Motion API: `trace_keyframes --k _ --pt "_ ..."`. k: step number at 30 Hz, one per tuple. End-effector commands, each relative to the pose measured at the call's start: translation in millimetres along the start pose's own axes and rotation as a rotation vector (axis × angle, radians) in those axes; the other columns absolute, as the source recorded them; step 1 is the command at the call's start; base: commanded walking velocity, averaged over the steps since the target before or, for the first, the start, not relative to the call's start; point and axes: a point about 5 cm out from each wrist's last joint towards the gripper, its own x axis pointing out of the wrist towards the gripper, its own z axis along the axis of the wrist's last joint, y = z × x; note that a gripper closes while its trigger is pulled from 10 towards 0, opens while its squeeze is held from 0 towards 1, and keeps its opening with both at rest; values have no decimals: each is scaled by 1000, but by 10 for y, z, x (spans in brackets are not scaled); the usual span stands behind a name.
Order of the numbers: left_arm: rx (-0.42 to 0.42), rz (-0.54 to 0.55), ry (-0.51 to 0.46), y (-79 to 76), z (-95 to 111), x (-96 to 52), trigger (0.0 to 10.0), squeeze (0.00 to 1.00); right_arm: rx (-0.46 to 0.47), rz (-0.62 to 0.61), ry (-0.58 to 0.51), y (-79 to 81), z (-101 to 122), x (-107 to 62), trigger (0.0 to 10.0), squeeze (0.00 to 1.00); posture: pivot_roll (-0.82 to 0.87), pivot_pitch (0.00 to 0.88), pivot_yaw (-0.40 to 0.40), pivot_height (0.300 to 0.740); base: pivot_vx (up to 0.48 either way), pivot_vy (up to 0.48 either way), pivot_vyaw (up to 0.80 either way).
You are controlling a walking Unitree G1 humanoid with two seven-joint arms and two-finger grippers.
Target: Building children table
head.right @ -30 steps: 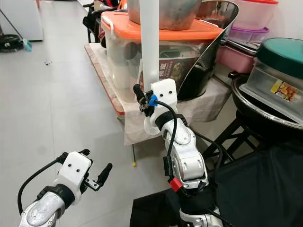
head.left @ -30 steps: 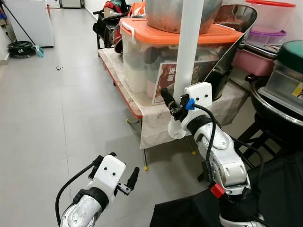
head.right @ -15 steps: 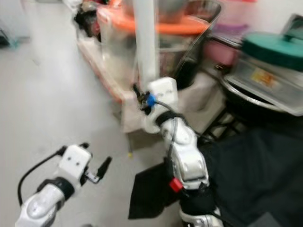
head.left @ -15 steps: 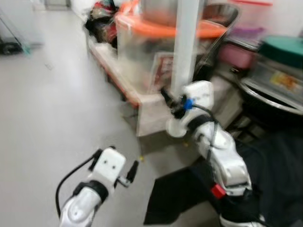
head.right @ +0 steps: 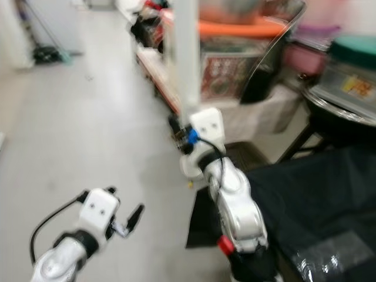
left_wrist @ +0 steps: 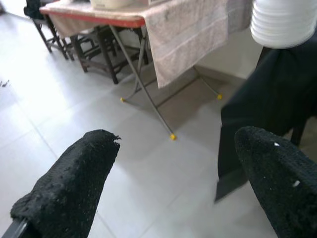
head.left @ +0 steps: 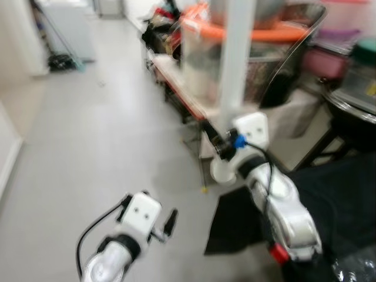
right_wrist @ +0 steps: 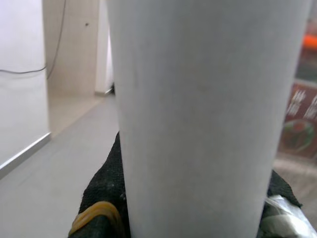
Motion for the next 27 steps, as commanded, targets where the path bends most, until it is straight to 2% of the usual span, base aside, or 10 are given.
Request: trace_keyframes --k 1,7,11,17,22,27 --pt "11 12 17 14 -18 -4 10000 0 21 34 -21 88 33 -36 10000 0 109 8 -103 740 0 0 800" --pt "-27 20 30 -28 -57 -80 10000 0 67 53 86 196 -276 -286 10000 0 109 4 -105 740 0 0 800" --pt "-34 21 32 -34 -66 -91 10000 0 73 59 100 211 -312 -315 10000 0 109 3 -104 740 0 0 800" --pt "-74 10 89 -110 -205 -145 10000 0 114 29 192 270 -546 -502 10000 0 111 0 -99 740 0 0 800" --pt "-88 26 100 -102 -227 -133 10000 0 126 6 216 291 -586 -534 10000 0 108 1 -95 740 0 0 800" --pt "-94 31 111 -104 -252 -114 10000 0 163 -25 238 310 -645 -568 10000 0 114 6 -98 740 0 0 0"
